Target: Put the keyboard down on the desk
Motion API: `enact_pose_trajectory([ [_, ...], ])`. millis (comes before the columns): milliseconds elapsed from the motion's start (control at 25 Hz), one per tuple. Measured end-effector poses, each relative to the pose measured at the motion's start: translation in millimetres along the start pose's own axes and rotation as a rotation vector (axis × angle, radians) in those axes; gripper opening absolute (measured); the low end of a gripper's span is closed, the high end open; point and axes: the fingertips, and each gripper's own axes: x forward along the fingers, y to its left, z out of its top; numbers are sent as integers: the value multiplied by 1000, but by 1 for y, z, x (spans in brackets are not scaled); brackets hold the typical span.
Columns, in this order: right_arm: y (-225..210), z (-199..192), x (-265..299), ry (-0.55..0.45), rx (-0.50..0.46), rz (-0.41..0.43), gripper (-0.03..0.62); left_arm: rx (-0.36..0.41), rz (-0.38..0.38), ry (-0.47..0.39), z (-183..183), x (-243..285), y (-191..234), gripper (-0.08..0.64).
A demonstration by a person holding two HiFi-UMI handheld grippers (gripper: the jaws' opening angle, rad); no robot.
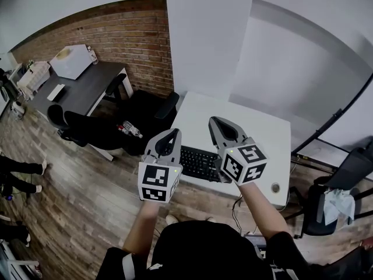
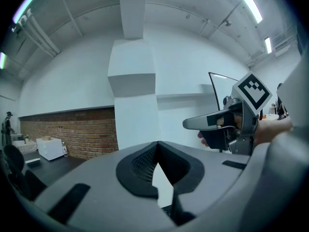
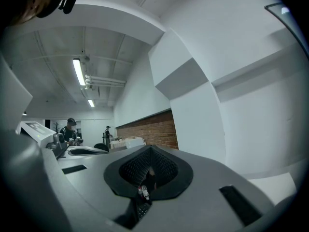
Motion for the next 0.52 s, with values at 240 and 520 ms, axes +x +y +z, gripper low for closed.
enact_pose_trajectory([
  [240,-3,-1,3,4,15,4,40,0,-3,5,-1,4,0,12],
  [520,-8,-6,3,12,20,2,40,3,-8,6,-2,8,-2,12],
])
